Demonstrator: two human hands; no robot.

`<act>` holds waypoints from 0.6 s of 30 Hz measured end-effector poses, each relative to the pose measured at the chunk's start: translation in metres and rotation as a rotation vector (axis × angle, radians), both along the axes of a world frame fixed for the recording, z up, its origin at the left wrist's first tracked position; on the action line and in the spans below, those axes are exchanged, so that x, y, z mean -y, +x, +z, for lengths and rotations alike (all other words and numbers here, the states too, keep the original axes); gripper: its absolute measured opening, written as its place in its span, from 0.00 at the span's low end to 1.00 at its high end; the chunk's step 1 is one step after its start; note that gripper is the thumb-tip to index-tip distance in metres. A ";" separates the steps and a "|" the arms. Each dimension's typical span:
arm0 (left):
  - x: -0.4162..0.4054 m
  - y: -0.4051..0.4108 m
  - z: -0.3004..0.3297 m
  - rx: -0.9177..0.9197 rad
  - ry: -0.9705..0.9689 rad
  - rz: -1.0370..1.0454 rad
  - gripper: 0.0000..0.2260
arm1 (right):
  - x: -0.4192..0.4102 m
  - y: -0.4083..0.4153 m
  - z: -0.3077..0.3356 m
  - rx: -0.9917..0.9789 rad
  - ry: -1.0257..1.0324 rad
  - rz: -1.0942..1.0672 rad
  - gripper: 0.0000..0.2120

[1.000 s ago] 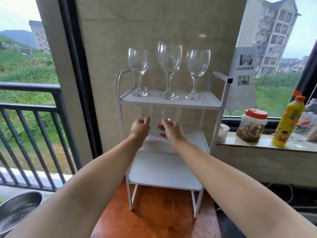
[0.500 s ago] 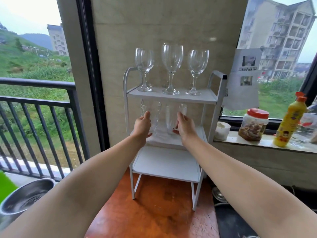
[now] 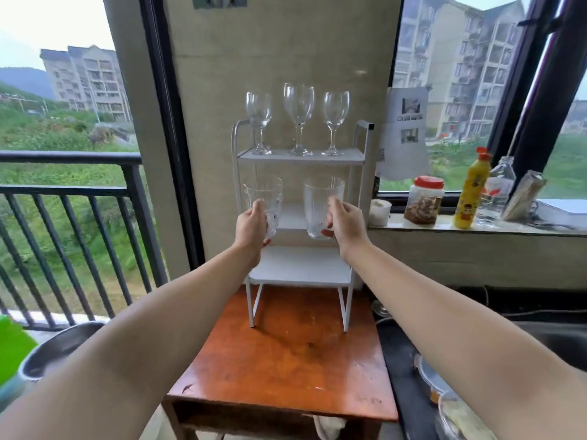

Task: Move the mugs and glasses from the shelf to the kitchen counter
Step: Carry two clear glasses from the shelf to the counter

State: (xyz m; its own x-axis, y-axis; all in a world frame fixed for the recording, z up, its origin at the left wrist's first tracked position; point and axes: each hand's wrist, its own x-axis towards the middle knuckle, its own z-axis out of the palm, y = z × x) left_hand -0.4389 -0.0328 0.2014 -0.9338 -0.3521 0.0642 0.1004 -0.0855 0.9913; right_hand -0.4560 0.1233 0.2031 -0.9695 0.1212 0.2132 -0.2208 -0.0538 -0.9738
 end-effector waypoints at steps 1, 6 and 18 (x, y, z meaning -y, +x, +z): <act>-0.001 0.012 -0.001 0.002 0.011 -0.014 0.14 | -0.003 0.014 -0.001 0.005 -0.015 -0.013 0.18; -0.019 0.080 -0.030 0.079 -0.025 -0.132 0.14 | -0.025 0.096 -0.032 0.079 -0.045 -0.126 0.18; -0.128 0.191 -0.107 0.213 -0.203 -0.511 0.17 | -0.137 0.261 -0.119 0.257 -0.175 -0.494 0.21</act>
